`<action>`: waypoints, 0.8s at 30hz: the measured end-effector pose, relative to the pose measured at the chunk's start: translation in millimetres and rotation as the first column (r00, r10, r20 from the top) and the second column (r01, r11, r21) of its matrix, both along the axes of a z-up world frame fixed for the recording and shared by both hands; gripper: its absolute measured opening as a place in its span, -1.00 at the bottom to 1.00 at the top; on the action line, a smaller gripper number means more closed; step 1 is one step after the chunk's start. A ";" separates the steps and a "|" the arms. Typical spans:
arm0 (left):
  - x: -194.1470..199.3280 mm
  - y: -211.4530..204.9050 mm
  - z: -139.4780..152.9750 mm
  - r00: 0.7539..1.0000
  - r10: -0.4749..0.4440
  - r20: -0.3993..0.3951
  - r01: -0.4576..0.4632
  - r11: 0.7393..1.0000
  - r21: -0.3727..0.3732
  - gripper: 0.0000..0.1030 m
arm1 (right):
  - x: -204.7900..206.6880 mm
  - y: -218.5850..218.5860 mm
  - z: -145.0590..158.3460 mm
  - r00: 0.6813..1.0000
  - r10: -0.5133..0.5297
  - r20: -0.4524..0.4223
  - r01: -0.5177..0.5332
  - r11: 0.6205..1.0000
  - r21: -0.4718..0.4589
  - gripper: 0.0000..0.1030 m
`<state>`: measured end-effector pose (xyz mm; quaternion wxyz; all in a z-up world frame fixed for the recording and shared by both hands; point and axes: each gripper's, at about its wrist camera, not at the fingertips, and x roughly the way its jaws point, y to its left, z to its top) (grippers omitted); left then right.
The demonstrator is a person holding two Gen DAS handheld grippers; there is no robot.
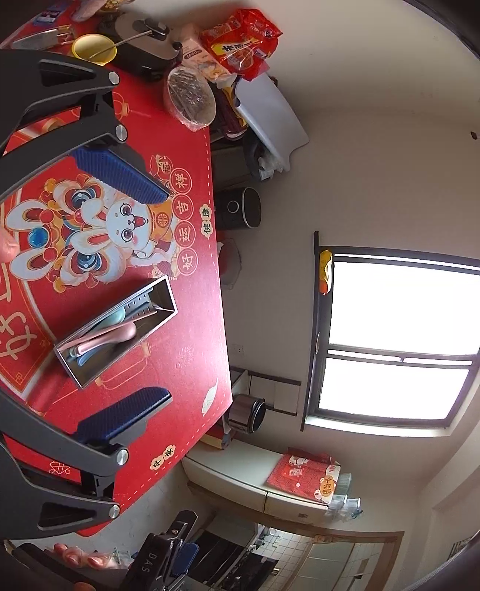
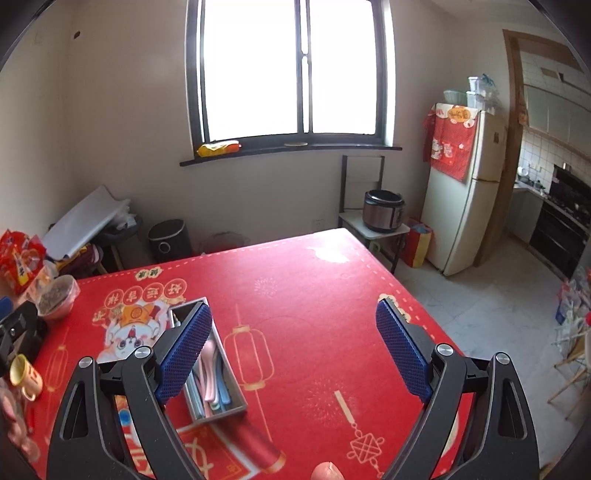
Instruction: Organize utensils
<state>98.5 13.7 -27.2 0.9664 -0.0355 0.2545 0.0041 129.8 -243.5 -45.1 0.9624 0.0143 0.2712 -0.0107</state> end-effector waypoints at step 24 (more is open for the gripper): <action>2.7 -5.9 -0.1 0.999 -0.043 0.012 0.043 0.999 0.028 0.88 | -18.8 -2.2 4.8 0.994 -0.105 0.014 0.105 0.994 -0.026 0.70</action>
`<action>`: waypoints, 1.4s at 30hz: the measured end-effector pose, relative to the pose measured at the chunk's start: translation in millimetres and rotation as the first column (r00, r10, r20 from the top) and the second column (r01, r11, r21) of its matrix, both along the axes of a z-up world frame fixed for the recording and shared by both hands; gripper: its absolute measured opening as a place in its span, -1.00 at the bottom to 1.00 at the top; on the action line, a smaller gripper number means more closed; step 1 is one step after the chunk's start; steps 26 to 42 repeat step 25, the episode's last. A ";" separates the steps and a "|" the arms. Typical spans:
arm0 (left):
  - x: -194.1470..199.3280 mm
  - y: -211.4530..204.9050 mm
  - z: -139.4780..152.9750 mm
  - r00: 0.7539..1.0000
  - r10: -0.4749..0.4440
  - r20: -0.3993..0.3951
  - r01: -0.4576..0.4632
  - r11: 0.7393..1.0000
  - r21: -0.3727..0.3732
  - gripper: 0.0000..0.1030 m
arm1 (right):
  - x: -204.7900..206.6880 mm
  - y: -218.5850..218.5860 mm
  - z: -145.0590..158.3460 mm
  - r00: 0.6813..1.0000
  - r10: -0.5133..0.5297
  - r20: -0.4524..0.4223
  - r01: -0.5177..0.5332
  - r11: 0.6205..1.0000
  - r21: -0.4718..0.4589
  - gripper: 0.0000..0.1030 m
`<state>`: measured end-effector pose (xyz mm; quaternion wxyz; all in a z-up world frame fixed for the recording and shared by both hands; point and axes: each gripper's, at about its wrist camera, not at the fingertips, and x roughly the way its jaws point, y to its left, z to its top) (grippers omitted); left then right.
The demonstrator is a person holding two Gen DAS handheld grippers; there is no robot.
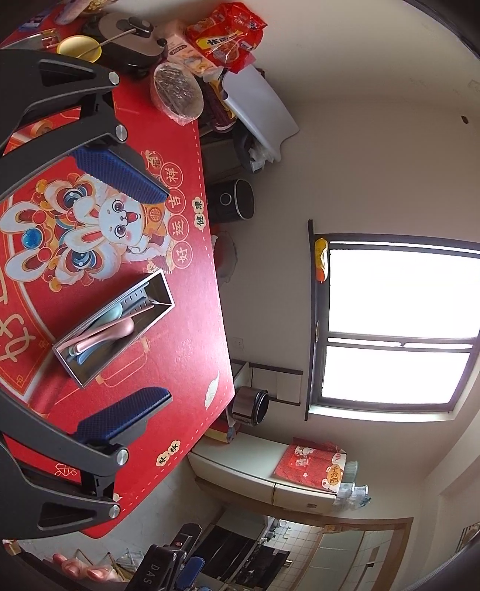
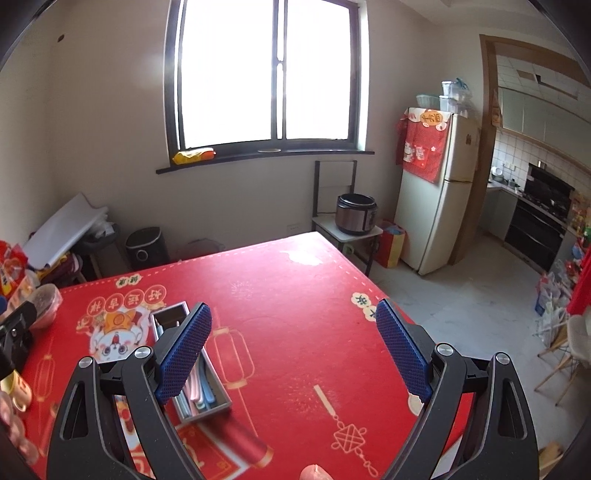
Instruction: Organize utensils
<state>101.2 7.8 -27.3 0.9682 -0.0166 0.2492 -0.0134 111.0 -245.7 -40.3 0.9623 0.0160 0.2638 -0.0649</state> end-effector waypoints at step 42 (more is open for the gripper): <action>8.6 -10.7 -2.9 1.000 -0.007 -0.003 0.007 1.000 0.013 0.88 | 4.1 -7.1 -3.9 0.999 -0.035 -0.008 0.035 0.999 -0.004 0.70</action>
